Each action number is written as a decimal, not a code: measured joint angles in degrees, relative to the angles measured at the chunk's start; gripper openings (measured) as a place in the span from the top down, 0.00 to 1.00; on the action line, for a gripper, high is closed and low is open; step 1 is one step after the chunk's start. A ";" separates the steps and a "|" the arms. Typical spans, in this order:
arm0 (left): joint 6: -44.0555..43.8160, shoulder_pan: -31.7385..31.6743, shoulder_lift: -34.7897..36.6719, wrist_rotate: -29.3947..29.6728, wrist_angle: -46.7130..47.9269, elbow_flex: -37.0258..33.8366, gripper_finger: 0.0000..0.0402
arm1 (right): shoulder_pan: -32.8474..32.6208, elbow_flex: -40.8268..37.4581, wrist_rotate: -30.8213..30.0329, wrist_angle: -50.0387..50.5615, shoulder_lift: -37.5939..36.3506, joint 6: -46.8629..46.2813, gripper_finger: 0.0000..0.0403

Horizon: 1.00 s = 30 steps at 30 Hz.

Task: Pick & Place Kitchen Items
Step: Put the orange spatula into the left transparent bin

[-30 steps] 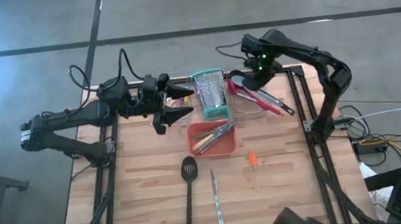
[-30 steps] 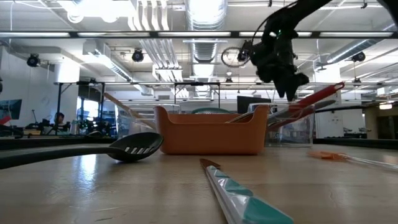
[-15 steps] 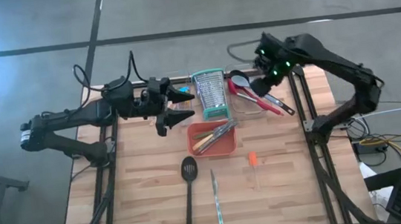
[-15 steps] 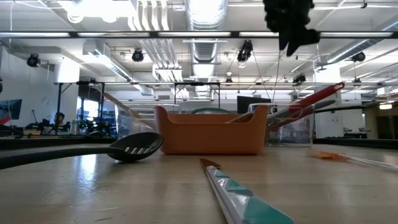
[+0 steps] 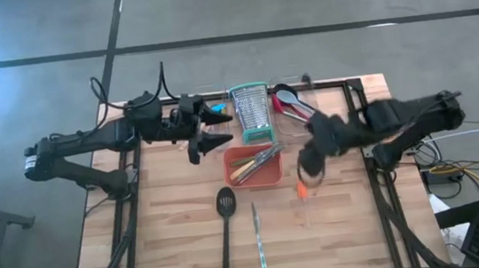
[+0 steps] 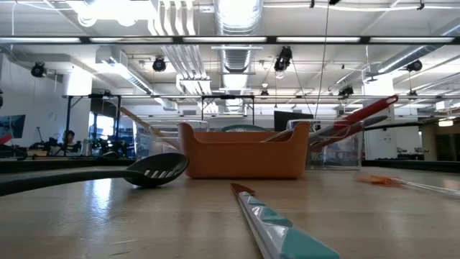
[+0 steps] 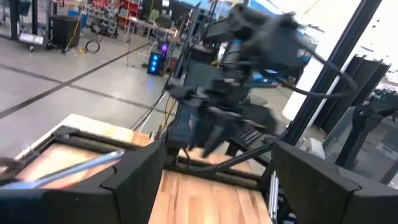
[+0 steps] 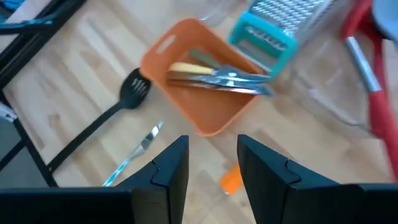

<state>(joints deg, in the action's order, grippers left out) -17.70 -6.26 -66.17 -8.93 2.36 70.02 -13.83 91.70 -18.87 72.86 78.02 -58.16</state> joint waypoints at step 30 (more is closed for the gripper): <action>-0.52 0.04 0.00 0.00 20.97 0.00 0.25 | -16.18 -2.67 2.71 9.14 21.11 -28.76 0.69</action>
<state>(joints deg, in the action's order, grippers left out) -18.21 -6.22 -66.17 -8.93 23.33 70.02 -30.02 89.03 -16.17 82.01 99.13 -86.92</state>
